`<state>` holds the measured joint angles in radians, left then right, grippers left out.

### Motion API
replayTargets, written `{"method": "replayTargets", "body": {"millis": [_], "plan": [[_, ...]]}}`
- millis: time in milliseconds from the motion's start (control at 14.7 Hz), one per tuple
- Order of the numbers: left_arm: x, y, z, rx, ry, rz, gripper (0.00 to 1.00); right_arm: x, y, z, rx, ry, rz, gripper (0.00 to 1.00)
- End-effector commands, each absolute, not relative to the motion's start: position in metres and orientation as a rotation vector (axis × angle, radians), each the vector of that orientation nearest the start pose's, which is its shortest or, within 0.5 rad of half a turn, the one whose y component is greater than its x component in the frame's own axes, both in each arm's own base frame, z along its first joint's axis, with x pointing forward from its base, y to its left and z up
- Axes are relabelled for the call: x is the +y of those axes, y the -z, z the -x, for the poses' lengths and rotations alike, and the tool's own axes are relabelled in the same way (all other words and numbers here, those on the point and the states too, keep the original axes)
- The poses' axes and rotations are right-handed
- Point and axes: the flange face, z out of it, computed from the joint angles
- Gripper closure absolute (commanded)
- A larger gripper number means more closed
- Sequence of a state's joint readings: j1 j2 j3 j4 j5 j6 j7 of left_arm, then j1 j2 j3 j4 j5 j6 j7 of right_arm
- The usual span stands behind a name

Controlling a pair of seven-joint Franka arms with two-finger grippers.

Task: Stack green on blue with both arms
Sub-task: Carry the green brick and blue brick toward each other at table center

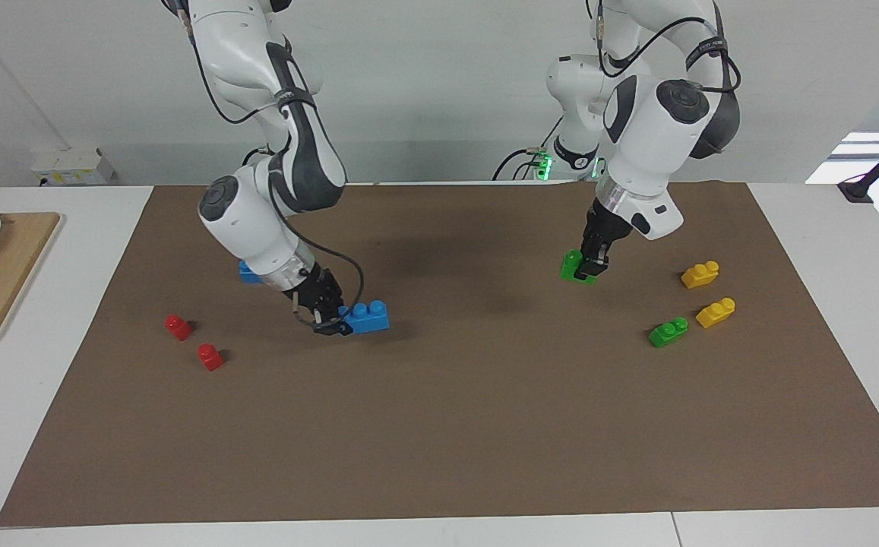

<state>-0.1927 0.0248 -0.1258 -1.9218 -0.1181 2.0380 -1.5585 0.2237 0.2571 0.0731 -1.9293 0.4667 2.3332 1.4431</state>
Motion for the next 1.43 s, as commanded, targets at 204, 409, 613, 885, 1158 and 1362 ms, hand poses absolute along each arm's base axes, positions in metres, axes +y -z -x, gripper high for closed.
{"method": "replayTargets", "body": {"millis": [204,409,613,885,1158,1362], "plan": [[-0.208,-0.471,-0.539,-2.294,-0.088,2.375,1.0,0.305,-0.357,-0.56,1.915,-0.289,1.961,1.0],[-0.224,-0.455,-0.54,-2.436,-0.119,2.211,1.0,0.331,-0.33,-0.548,1.929,-0.288,1.967,1.0],[-0.246,-0.453,-0.528,-2.494,-0.145,2.107,1.0,0.331,-0.306,-0.54,1.958,-0.277,1.969,1.0],[-0.297,-0.427,-0.513,-2.544,-0.168,1.966,1.0,0.321,-0.289,-0.533,2.051,-0.293,1.921,1.0],[-0.306,-0.417,-0.523,-2.631,-0.168,1.86,1.0,0.322,-0.284,-0.53,2.091,-0.304,1.896,1.0],[-0.328,-0.413,-0.533,-2.682,-0.18,1.814,1.0,0.32,-0.282,-0.529,2.101,-0.29,1.877,1.0]]}}
